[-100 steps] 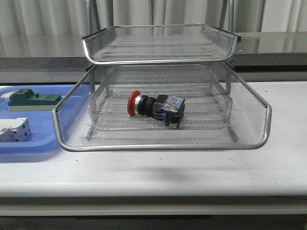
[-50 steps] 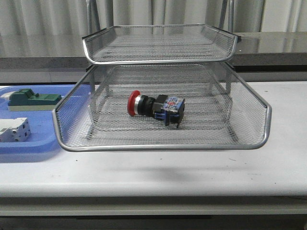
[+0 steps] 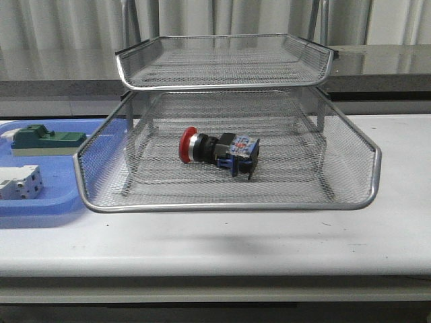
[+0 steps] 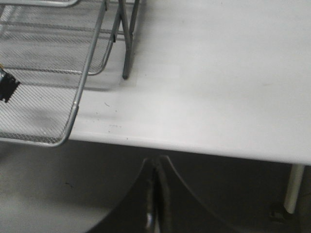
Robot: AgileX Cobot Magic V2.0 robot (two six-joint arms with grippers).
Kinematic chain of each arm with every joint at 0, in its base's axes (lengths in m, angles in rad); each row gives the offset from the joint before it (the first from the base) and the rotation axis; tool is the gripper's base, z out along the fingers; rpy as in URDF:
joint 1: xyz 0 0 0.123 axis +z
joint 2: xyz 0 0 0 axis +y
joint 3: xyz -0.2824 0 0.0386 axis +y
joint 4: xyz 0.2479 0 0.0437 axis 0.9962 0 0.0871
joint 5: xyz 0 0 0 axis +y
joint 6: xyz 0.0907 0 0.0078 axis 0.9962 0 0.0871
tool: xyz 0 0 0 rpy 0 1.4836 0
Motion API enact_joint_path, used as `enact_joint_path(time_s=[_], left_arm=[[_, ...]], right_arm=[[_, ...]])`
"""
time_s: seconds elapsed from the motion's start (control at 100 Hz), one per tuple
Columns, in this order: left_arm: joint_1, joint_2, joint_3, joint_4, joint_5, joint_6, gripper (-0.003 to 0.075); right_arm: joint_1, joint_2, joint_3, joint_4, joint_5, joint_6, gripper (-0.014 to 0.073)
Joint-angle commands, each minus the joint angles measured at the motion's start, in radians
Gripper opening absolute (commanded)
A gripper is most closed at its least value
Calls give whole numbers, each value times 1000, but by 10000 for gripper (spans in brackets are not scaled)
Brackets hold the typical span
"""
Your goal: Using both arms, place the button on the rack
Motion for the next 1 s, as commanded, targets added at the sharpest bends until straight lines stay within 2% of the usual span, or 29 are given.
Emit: enact_joint_path(time_s=[0.0,0.11,0.2,0.55,0.65,0.75,0.99], left_arm=[[1,9,-28,-20,-68,-10,-20],[1,9,-28,-20,-68,-10,-20],[1,9,-28,-20,-68,-10,-20],[1,9,-28,-20,-68,-10,-20],[1,9,-28,-20,-68,-10,-20],[1,9,-28,-20,-68,-10,-20],[1,9,-28,-20,-68,-10,-20]], right_arm=[[-4,7,-34,43,-115,-2,-69],[-4,38,-34,91,-152,-32,-69],[-4,86,-34,150,-156,-131,-69],[14,312,-34,597,-127,-747,-69],[71,379,-34,673,-124,-905,-69],[152,447,-34,690,-125,-998,-69],[368,615,-34,688,-226,-1024,-61]])
